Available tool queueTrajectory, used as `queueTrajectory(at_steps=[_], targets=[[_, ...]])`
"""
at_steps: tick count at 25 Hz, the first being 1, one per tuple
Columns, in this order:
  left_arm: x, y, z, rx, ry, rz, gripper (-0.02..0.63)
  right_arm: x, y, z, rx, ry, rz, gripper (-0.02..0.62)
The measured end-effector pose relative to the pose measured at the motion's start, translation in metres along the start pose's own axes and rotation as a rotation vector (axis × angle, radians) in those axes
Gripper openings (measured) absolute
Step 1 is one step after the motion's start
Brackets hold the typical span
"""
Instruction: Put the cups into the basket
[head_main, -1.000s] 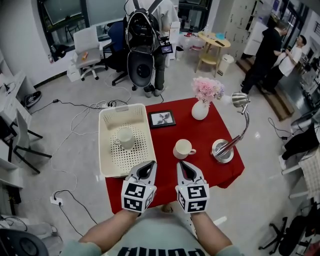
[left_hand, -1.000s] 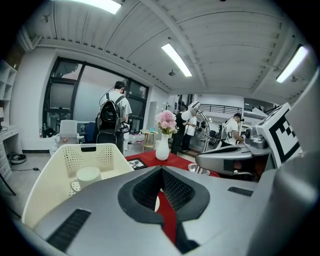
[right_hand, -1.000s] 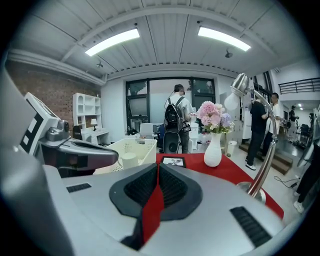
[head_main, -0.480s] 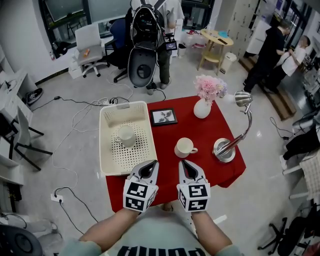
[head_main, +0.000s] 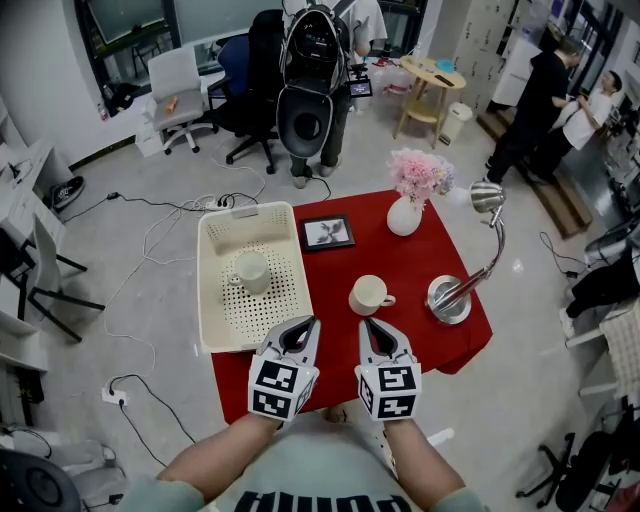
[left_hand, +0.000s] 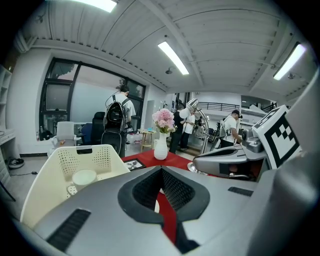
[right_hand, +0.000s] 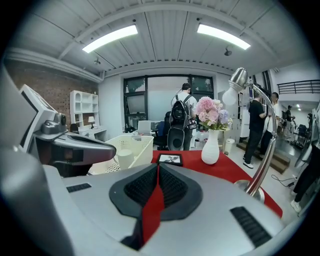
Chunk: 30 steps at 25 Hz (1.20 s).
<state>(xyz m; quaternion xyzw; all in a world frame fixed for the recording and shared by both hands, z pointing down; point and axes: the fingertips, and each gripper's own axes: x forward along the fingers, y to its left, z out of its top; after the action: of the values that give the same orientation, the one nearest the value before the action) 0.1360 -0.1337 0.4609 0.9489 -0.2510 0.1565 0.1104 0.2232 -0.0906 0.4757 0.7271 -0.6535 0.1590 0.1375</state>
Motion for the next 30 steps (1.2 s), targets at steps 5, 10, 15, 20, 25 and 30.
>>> queueTrajectory(at_steps=[5, 10, 15, 20, 25, 30], targets=[[0.007, 0.001, 0.009, 0.012, -0.006, 0.008, 0.003, 0.005, -0.005, 0.001, -0.002, 0.002, -0.005, 0.021], [0.019, 0.000, 0.014, 0.035, 0.002, 0.017, 0.003, 0.016, -0.014, 0.000, -0.024, 0.024, 0.004, 0.023], [0.035, -0.004, 0.013, 0.071, 0.025, 0.015, 0.003, 0.028, -0.022, -0.004, -0.033, 0.036, 0.022, 0.026], [0.054, -0.006, 0.009, 0.081, 0.062, 0.016, 0.003, 0.043, -0.035, -0.008, -0.034, 0.054, 0.033, 0.186], [0.072, -0.003, 0.005, 0.079, 0.096, 0.037, 0.003, 0.062, -0.049, -0.019, -0.044, 0.091, 0.072, 0.267], [0.090, -0.002, 0.001, 0.049, 0.121, 0.053, 0.003, 0.083, -0.058, -0.032, -0.073, 0.116, 0.129, 0.339]])
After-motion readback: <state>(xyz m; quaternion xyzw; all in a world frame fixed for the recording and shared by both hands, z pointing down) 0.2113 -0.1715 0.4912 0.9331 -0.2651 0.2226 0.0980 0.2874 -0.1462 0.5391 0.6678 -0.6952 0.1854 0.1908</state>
